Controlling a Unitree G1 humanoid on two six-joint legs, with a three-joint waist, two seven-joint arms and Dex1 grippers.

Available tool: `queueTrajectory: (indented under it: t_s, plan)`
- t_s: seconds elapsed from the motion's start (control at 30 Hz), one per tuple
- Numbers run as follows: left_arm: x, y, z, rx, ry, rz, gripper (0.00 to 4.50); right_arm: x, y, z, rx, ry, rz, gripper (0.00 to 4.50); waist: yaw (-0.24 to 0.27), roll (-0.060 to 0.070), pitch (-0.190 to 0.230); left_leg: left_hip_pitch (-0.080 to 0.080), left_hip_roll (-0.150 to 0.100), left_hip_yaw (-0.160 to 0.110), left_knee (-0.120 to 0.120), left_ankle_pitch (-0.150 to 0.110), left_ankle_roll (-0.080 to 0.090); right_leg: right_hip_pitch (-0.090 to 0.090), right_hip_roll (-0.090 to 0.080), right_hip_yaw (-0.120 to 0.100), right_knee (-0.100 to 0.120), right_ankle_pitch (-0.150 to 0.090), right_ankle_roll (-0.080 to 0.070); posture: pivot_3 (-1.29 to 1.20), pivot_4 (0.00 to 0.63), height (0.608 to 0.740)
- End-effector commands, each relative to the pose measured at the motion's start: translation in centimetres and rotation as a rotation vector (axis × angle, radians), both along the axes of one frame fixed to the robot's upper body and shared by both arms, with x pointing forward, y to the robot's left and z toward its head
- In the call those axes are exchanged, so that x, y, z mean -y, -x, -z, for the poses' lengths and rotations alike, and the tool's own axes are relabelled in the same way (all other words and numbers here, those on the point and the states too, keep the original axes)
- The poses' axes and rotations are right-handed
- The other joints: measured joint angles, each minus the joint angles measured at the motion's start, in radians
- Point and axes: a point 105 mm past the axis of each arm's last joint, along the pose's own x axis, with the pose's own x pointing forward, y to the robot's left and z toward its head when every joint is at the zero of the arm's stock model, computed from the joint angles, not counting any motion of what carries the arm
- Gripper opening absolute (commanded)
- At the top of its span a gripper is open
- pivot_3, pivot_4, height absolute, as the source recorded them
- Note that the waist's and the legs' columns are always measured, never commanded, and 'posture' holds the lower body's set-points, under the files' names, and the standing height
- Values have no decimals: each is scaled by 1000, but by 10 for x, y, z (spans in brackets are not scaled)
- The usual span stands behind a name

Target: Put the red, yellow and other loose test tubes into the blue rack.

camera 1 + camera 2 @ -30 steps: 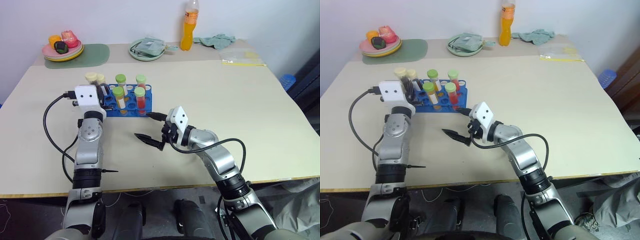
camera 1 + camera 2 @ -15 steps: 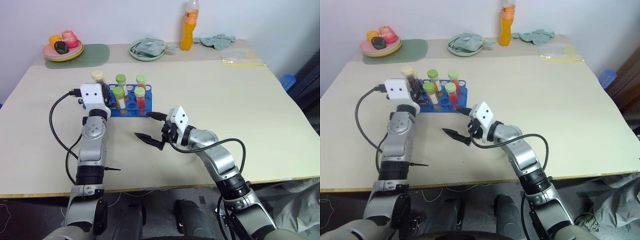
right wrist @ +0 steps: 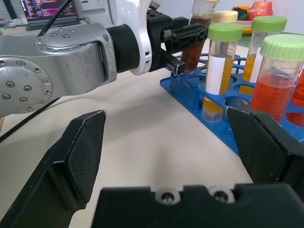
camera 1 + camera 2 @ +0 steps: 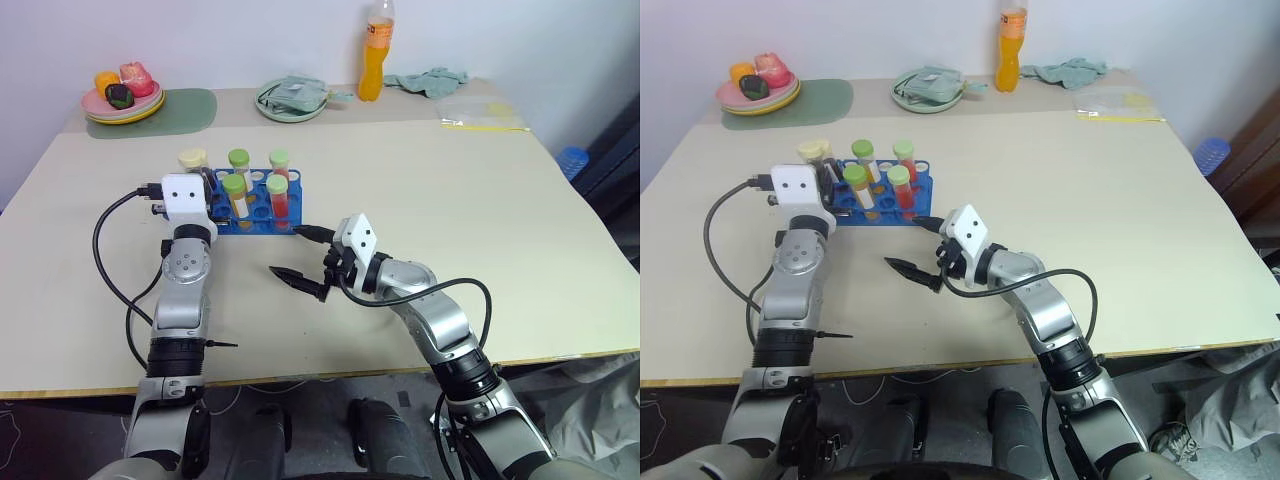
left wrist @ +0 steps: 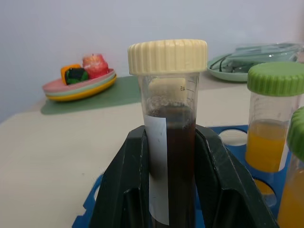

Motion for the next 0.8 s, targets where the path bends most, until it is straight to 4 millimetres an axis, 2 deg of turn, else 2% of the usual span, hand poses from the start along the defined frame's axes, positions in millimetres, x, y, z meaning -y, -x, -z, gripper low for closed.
queueTrajectory:
  t_s: [0.03, 0.07, 0.13, 0.2, 0.23, 0.3, 0.47, 0.57, 0.67, 0.73, 0.8]
  plan:
    - [1, -1, 1, -1, 1, 3, 712, -1, 5, -15, 47, -38, -11, 4500, 0, 0, 0, 0, 0, 0, 0, 0, 0, 0, 0, 0, 0, 0, 0, 0, 150, 740]
    - [2, -1, 2, -1, 3, 7, 712, 0, 5, -15, 47, -38, -10, 4500, 1, 0, 0, 0, 0, 0, 0, 0, 0, 0, 0, 0, 0, 0, 0, 0, 150, 740]
    - [2, 0, 2, 0, 2, 6, 1750, 1, 4, -15, 52, -36, -6, 4500, 1, 0, 0, 0, 0, 0, 0, 0, 0, 0, 0, 0, 0, 0, 0, 0, 150, 740]
    - [-1, 2, 1, 11, 9, -10, 2589, 2, 3, -18, 64, -40, 6, 4500, 1, 0, 0, 0, 0, 0, 0, 0, 0, 0, 0, 0, 0, 0, 0, 0, 150, 740]
    - [-3, 5, -2, 27, 18, -17, 3176, 4, 1, -20, 68, -48, 13, 4500, 1, 0, 0, 0, 0, 0, 0, 0, 0, 0, 0, 0, 0, 0, 0, 0, 150, 740]
    - [-4, 9, -7, 56, 37, -23, 4009, 8, -1, -24, 76, -52, 21, 4500, 1, 0, 0, 0, 0, 0, 0, 0, 0, 0, 0, 0, 0, 0, 0, 0, 150, 740]
    - [-26, 51, -35, 191, 104, 11, 4009, 39, -8, -35, 98, -13, 48, 4500, -2, 0, 0, -1, 0, -1, -1, 0, 0, 0, 0, 0, -1, 0, 0, 0, 150, 740]
    - [-41, 78, -36, 159, 71, 49, 4009, 66, -11, -36, 89, 38, 75, 4500, -2, 0, 0, 0, 0, 0, -1, 0, 0, 0, 0, 1, -1, 0, 0, 0, 150, 740]
    - [-60, 103, -23, 22, -9, 75, 4009, 104, -24, -34, 67, 93, 177, 4500, -1, 0, 0, 0, 0, 1, -2, 0, 0, 0, 0, 1, -2, 0, 0, 0, 150, 740]
    - [-72, 117, -4, -128, -86, 85, 4009, 131, -33, -30, 39, 117, 252, 4500, 0, 0, 0, 0, 1, 1, -2, 0, 0, 0, 0, 1, -2, 0, 0, 0, 150, 740]
    - [-78, 129, 9, -227, -135, 96, 4009, 149, -37, -26, 8, 132, 291, 4500, 2, 1, 0, 1, 0, 1, -2, -1, 1, 2, 0, 1, -3, 0, 0, 0, 150, 740]
